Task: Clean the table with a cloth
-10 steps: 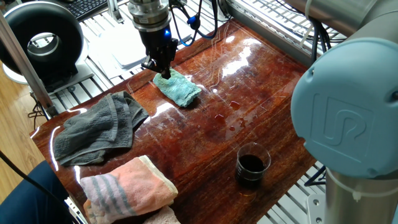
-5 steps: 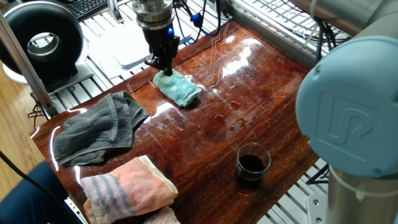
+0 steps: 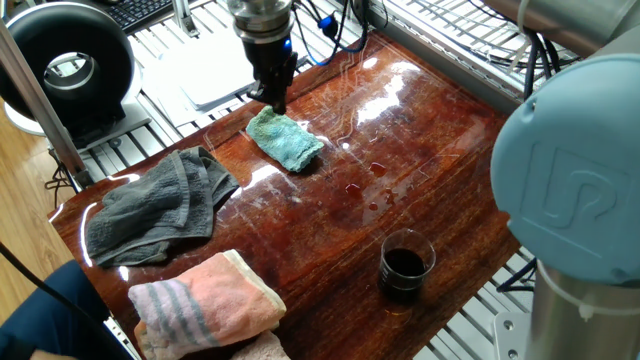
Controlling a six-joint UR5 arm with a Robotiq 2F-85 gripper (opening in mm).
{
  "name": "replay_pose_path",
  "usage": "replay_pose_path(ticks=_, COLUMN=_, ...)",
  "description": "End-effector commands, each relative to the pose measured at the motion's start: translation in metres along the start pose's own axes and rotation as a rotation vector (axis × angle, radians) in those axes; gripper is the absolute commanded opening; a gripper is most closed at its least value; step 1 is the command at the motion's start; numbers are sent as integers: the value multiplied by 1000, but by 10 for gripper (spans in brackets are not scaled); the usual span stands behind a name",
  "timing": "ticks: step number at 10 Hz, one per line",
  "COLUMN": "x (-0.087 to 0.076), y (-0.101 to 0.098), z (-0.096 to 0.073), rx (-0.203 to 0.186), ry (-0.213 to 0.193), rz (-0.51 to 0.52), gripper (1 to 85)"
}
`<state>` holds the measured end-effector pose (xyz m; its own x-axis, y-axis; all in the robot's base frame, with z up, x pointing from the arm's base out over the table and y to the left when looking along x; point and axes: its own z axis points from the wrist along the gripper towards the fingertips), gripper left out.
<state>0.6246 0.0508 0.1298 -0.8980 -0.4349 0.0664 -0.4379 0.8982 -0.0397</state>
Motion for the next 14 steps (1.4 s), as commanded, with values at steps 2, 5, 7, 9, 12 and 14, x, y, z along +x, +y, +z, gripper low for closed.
replay_pose_path(ticks=2, x=-20, y=-16, z=12, rx=-45, ry=-47, rz=-67, gripper=657)
replay_pose_path(ticks=5, x=-39, y=-10, z=12, rx=-36, ry=-94, rz=127, gripper=13)
replay_pose_path(ticks=7, x=-33, y=-8, z=8, rx=-43, ry=-86, rz=147, gripper=13)
replay_pose_path(ticks=9, x=-23, y=-8, z=2, rx=-33, ry=-65, rz=153, gripper=13)
replay_pose_path(ticks=12, x=-15, y=-11, z=1, rx=-21, ry=-49, rz=142, gripper=13)
replay_pose_path(ticks=14, x=-21, y=-8, z=5, rx=-24, ry=-59, rz=144, gripper=13)
